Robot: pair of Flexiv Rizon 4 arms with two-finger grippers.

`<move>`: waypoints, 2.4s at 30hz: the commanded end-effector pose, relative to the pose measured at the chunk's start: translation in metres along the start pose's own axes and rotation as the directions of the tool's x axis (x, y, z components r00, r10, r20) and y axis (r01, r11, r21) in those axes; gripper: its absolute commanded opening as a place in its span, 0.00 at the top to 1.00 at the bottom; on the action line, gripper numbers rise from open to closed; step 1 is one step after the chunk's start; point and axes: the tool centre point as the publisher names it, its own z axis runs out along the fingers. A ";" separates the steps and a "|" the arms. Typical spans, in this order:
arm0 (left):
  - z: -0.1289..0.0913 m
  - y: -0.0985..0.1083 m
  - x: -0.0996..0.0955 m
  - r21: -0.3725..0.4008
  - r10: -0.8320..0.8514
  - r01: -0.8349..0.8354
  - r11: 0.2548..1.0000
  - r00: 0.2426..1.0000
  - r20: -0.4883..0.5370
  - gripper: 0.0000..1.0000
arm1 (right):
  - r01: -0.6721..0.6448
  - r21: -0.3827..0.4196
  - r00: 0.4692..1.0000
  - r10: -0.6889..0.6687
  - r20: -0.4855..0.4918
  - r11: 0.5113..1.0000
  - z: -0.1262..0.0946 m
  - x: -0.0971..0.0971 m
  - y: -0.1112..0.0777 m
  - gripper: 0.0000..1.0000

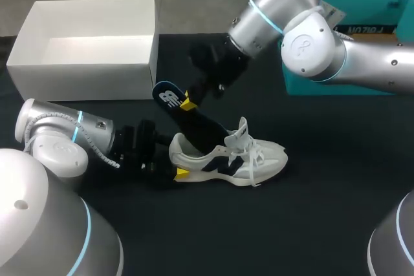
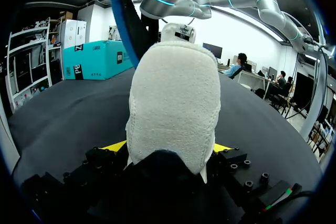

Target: Take the shoe out of the shoebox, open the shoe tongue, remove and reinsert the insole, then place the shoe into the shoebox

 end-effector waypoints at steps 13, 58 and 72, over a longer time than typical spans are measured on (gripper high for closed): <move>0.002 0.003 0.000 0.000 0.000 0.000 1.000 1.000 0.001 1.00 | -0.012 -0.126 1.000 0.012 -0.004 0.992 -0.038 -0.009 0.028 1.00; 0.002 0.003 0.000 0.000 0.000 0.000 1.000 1.000 0.001 1.00 | -0.224 -0.298 0.971 0.239 0.015 0.928 -0.150 0.007 0.070 1.00; 0.002 0.003 0.000 0.000 0.000 0.000 1.000 1.000 0.001 1.00 | -0.422 -0.365 0.897 0.440 -0.036 0.830 -0.188 0.049 0.069 1.00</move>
